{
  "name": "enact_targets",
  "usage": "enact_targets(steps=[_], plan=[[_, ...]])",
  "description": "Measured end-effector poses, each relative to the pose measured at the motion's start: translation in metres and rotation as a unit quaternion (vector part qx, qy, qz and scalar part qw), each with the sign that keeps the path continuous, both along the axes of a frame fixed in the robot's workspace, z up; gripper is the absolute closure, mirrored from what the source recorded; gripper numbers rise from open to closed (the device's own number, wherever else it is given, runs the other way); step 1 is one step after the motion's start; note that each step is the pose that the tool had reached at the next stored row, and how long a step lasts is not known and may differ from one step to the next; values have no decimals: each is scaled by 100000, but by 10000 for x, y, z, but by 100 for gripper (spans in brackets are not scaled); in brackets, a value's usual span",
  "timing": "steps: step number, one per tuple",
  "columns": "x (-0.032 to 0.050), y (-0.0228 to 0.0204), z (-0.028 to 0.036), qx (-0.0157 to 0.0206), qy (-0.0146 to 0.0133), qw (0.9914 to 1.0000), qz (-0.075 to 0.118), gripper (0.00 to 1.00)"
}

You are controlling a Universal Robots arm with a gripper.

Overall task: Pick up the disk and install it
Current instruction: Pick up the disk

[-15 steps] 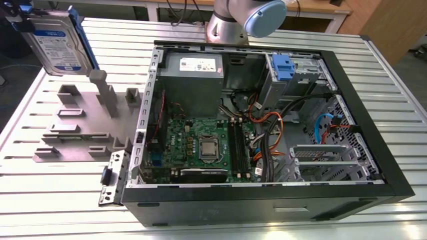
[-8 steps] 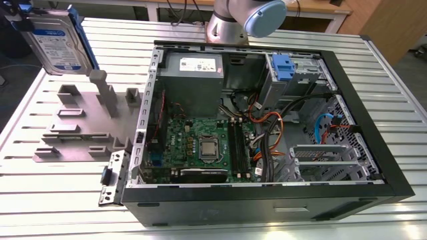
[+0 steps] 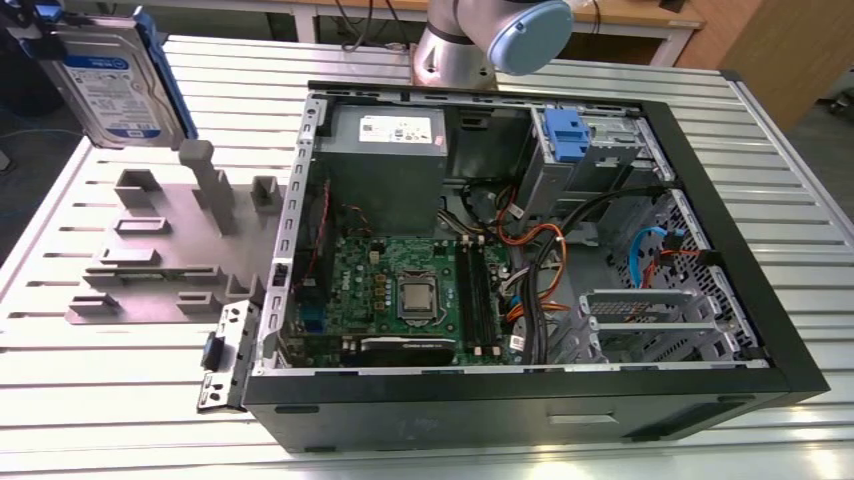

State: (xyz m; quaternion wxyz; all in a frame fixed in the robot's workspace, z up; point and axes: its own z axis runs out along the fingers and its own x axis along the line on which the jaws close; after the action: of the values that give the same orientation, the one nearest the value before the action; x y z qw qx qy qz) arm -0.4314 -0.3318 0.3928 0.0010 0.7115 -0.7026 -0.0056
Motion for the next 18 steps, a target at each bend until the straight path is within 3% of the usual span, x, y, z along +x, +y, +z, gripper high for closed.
enact_targets(steps=[10,18], plan=[[0,0,60,-18,1,100000,1,64],[-3,0,65,-20,2,100000,2,64]])
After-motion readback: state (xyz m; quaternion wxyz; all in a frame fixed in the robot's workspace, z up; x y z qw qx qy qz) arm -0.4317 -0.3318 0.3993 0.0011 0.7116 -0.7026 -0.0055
